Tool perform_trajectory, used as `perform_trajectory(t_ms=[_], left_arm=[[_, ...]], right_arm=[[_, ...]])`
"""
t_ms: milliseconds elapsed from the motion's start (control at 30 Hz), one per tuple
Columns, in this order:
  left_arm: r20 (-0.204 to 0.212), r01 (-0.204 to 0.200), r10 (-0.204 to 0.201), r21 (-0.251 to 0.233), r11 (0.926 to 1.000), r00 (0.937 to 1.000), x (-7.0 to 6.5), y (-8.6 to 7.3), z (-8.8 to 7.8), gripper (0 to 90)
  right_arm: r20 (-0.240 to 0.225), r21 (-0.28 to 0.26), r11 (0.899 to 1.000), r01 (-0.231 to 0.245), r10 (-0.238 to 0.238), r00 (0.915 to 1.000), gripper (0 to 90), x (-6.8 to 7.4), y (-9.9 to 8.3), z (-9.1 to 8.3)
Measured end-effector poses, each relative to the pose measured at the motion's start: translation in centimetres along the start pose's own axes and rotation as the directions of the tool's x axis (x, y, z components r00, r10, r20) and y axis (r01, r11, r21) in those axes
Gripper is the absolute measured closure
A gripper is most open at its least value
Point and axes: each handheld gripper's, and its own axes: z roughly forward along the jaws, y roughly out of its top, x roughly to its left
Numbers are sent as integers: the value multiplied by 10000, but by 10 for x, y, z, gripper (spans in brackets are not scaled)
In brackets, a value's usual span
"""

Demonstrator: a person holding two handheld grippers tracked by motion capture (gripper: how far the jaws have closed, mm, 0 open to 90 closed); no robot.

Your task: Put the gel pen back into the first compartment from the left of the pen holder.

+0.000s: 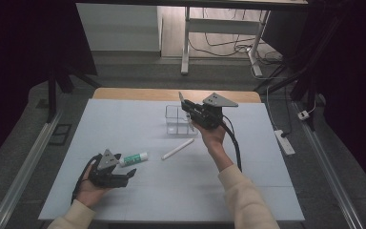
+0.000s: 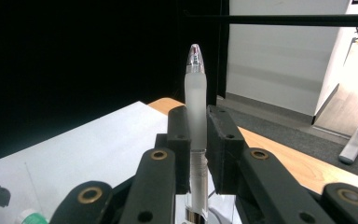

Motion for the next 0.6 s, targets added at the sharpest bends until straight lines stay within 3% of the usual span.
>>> perform_trajectory(t_ms=[600], left_arm=[[22, -41, 41, 2, 10000, 10000, 0, 0, 0, 196]], right_arm=[[95, -46, 9999, 115, -115, 9999, 795, 5, 9, 17]])
